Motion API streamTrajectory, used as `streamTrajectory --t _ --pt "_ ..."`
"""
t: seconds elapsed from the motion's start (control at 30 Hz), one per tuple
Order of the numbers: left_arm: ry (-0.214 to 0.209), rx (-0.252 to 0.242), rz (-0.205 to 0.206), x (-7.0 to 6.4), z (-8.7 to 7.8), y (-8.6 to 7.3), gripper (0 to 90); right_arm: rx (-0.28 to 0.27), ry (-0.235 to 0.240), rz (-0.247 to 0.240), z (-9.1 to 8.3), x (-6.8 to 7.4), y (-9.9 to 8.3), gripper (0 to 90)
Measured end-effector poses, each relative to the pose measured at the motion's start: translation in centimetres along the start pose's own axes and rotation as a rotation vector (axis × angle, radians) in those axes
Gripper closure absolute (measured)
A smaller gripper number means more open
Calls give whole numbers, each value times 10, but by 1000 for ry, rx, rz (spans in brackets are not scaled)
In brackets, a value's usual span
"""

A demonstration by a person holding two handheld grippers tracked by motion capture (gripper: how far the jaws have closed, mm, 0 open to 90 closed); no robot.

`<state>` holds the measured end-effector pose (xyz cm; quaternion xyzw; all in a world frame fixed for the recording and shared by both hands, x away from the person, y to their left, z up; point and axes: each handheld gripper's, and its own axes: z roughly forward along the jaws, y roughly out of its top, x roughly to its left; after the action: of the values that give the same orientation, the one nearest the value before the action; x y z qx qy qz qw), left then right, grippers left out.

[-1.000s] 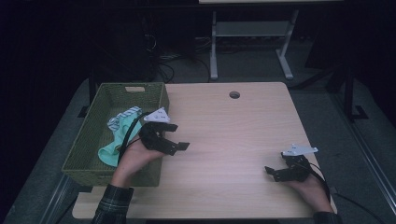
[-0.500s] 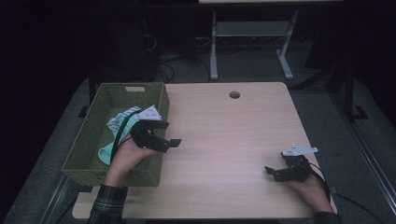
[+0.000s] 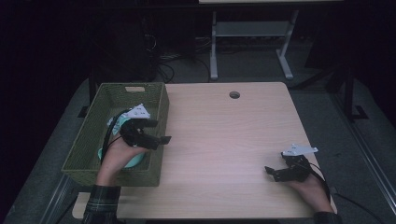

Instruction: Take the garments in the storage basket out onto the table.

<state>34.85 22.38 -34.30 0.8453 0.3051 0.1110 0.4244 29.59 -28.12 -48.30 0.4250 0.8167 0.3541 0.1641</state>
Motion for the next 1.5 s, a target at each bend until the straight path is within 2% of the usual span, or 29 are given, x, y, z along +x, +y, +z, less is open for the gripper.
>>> streamTrajectory --t 0.57,0.67,0.9,1.5 --pt "65 -10 -52 22 -17 -16 144 0 0 0 0 0 0 85" --pt "83 12 -48 26 -18 -19 144 0 0 1 0 0 0 85" --pt "107 2 -58 32 -20 -24 144 0 0 1 0 0 0 86" --pt "199 30 -83 57 -31 -45 146 -1 -1 0 0 0 0 87"
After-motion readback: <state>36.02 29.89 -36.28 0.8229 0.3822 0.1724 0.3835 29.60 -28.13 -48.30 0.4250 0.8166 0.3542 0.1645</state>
